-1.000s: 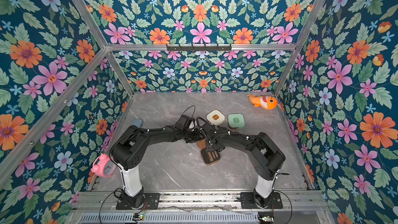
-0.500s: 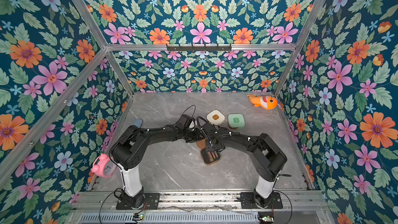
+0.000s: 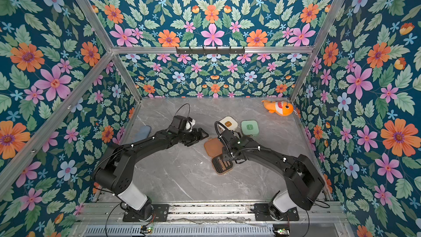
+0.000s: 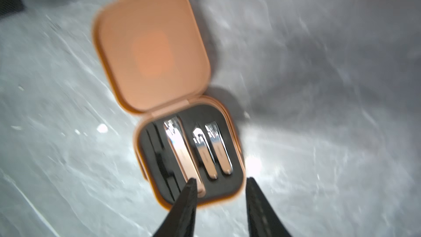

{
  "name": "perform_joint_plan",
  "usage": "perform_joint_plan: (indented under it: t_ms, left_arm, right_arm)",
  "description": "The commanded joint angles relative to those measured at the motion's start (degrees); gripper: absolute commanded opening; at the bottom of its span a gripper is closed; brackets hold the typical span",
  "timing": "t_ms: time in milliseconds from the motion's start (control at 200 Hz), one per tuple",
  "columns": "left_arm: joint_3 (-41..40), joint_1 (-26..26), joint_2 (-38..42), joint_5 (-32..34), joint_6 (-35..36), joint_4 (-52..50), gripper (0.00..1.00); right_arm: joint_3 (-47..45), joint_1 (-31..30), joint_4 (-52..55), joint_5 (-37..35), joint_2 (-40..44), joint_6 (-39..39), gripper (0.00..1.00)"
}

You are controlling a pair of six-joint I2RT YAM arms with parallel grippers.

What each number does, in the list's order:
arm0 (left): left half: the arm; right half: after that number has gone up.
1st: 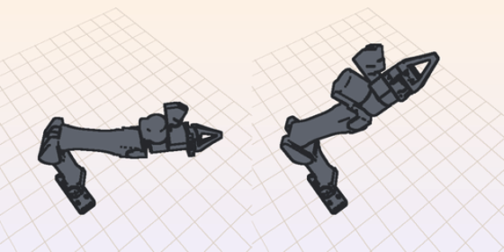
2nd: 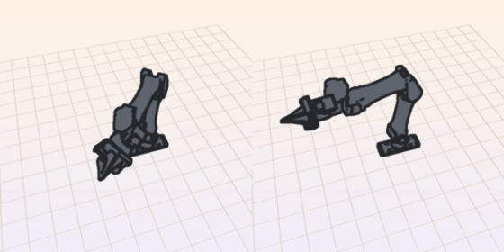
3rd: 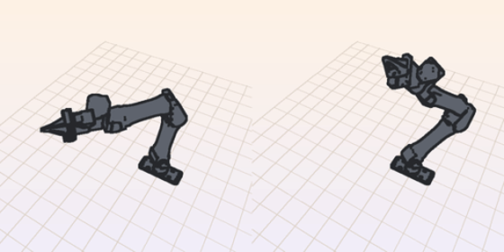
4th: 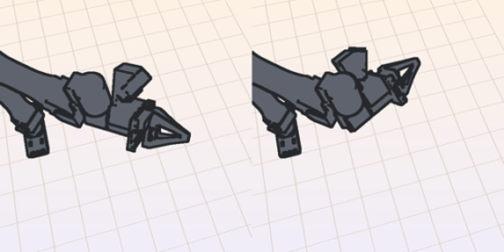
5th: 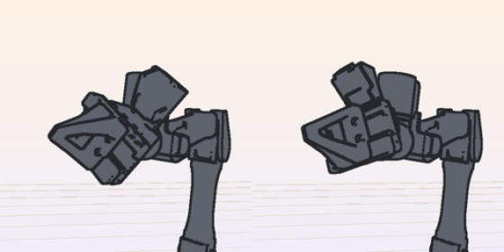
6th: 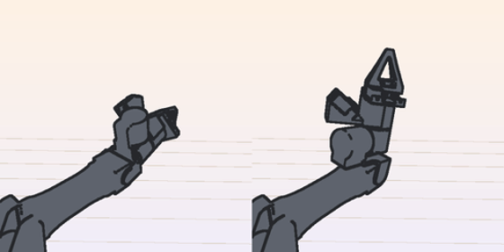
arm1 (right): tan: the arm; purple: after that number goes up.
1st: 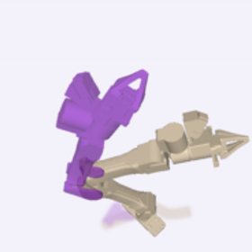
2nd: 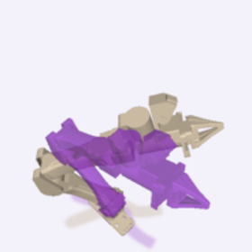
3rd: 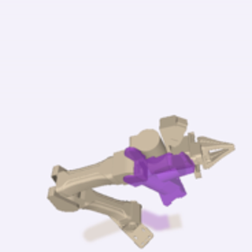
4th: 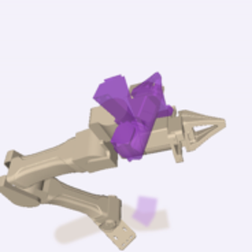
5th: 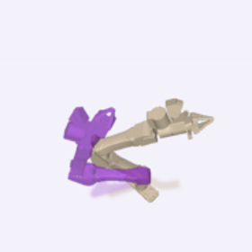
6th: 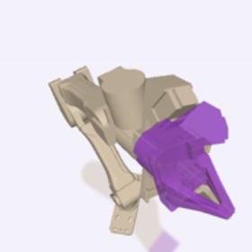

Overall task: Organize nail clipper sets
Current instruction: Close the storage box at the center of the board.

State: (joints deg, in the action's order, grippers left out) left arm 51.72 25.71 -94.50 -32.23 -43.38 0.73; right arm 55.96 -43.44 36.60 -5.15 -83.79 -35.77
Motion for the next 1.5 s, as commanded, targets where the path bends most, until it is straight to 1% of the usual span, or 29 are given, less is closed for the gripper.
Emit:
perform_joint_plan:
  t_ms: [0,85,170,285,405,565,635,690,835,980,1050,1240,1365,1390,1490]
  left_arm:
    - [-6.5,-3.9,-0.3,-9.2,-4.3,14.4,0.88]
    - [-9.8,-5.8,-1.6,-12.5,-6.8,22.3,0.88]
    - [-11.0,-6.1,-3.6,-14.2,-8.0,26.3,0.88]
    - [-12.9,-6.0,-6.1,-15.7,-10.4,31.9,0.88]
    - [-15.0,-5.9,-9.9,-18.2,-12.5,39.2,0.87]
    - [-16.5,-4.7,-17.1,-21.5,-16.2,51.6,0.86]
    - [-16.4,-3.9,-18.9,-22.0,-17.8,56.1,0.86]
    - [-16.4,-3.6,-19.4,-21.8,-18.4,57.7,0.86]
    - [-15.7,-2.9,-18.8,-21.2,-18.3,58.2,0.85]
    - [-15.6,-2.9,-14.7,-20.5,-17.6,58.3,0.85]
    - [-15.3,-2.8,-11.8,-20.1,-15.7,55.3,0.85]
    - [-14.3,-1.8,-4.1,-19.8,-8.3,42.5,0.86]
    - [-14.5,0.0,-2.0,-20.4,-7.7,41.0,0.87]
    - [-14.4,0.5,-1.8,-20.3,-7.8,40.6,0.87]
    - [-15.3,2.3,-0.4,-19.5,-8.4,41.1,0.87]
  right_arm:
    - [-4.0,-0.1,1.3,2.9,3.2,-3.6,0.38]
    - [-8.1,-0.1,-0.2,5.1,6.0,-5.4,0.37]
    - [-11.5,-0.1,-2.4,6.8,7.6,-6.9,0.37]
    - [-14.1,0.0,-5.3,8.4,7.0,-8.3,0.37]
    - [-14.9,-0.1,-7.9,10.0,4.4,-9.5,0.35]
    - [-14.4,0.1,-9.7,9.5,0.8,-9.7,0.35]
    - [-13.6,0.3,-9.4,9.0,-0.2,-9.3,0.35]
    - [-13.2,0.6,-9.4,9.1,-0.6,-9.1,0.35]
    - [-11.9,1.3,-9.1,8.9,-1.3,-8.1,0.35]
    - [-10.0,2.6,-8.9,9.0,-2.9,-6.4,0.35]
    - [-8.6,3.2,-8.8,9.3,-4.2,-5.5,0.35]
    - [-2.8,3.6,-7.3,9.5,-8.1,-2.8,0.35]
    - [1.0,3.9,-7.0,10.2,-10.7,-1.6,0.35]
    - [1.8,4.1,-7.0,10.4,-13.1,-1.4,0.35]
    - [4.5,4.9,-7.6,11.7,-15.8,-1.1,0.35]
